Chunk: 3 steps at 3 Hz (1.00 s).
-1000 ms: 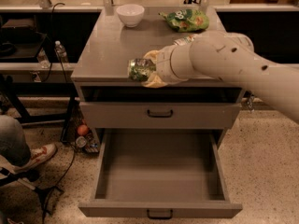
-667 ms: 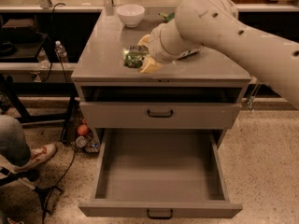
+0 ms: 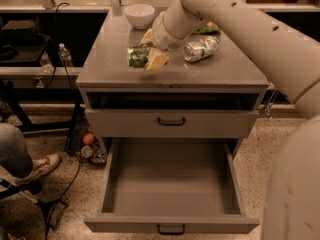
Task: Pick green can from middle drawer and place on counter
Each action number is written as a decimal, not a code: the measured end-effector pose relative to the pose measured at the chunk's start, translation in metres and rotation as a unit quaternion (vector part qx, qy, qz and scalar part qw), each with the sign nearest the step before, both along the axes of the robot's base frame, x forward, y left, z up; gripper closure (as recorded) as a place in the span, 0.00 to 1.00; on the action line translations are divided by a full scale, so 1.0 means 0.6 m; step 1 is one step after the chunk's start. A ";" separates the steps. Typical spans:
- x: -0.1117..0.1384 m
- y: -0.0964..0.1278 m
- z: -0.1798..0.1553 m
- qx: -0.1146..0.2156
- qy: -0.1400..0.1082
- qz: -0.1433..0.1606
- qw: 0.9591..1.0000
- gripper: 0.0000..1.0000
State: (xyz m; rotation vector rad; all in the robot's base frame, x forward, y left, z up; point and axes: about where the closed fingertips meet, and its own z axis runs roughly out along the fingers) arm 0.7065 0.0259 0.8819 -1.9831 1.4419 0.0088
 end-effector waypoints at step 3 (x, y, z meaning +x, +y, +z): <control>0.014 0.026 -0.023 0.046 0.104 0.031 0.993 1.00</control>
Offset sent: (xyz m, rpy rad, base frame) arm 0.0094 0.0151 -0.0085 0.1271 0.2532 0.1102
